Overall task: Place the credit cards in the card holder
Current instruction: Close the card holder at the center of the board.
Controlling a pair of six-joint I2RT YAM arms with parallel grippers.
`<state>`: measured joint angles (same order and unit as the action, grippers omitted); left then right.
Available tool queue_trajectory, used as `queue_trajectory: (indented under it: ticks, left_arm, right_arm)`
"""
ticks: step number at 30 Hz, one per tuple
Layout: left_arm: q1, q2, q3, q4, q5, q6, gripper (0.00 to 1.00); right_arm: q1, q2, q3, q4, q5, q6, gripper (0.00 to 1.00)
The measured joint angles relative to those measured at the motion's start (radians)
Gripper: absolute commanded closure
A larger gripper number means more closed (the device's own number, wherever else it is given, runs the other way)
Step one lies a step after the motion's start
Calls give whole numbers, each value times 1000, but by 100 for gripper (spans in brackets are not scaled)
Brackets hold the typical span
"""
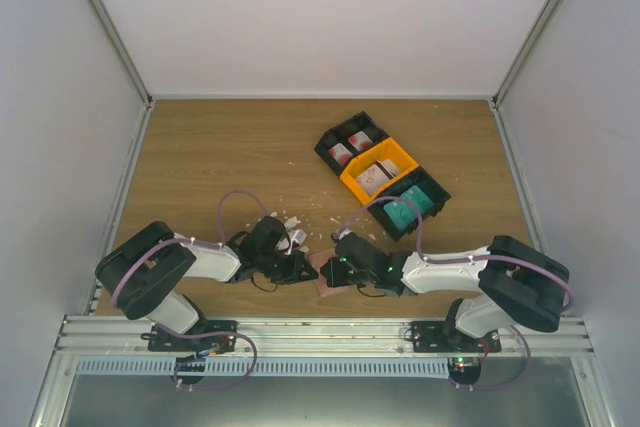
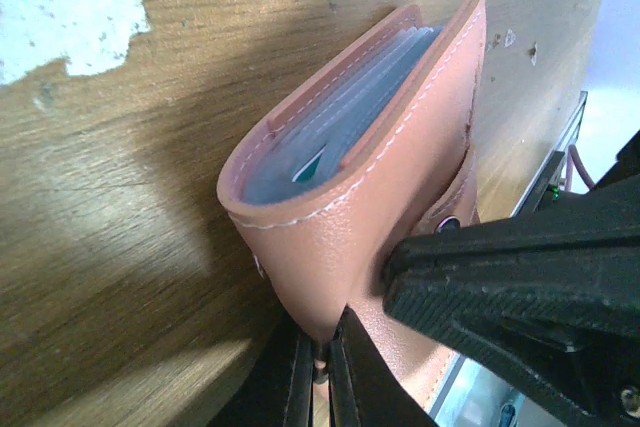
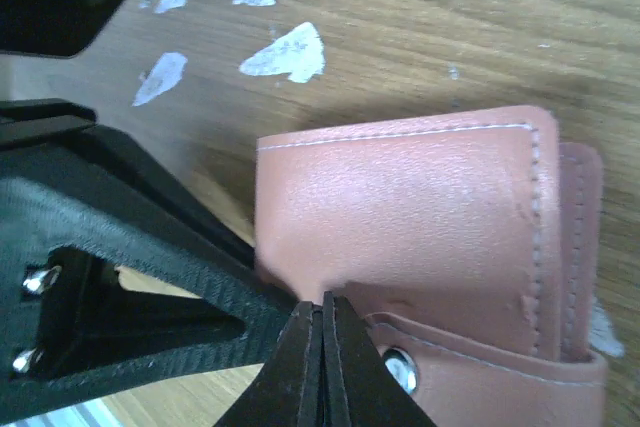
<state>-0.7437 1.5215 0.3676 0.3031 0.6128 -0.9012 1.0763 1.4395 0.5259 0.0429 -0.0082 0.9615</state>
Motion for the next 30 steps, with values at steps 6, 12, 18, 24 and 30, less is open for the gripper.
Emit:
queue_trajectory:
  ticks: [6, 12, 18, 24, 30]
  left_arm:
    - [3, 22, 10, 8, 26, 5, 100]
    - [-5, 38, 17, 20, 38, 12, 100]
    - [-6, 39, 27, 3, 37, 19, 98]
    - [-6, 38, 38, -19, 35, 29, 97]
    - [-7, 38, 38, -21, 34, 34, 92]
  right_arm:
    - [-6, -13, -128, 212, -145, 64, 99]
    - [-54, -45, -180, 260, -243, 81, 99]
    - [-85, -113, -89, 58, -299, 18, 75]
    - [-99, -220, 42, -89, -278, -43, 67]
    - [-104, -244, 114, -284, -158, -75, 66]
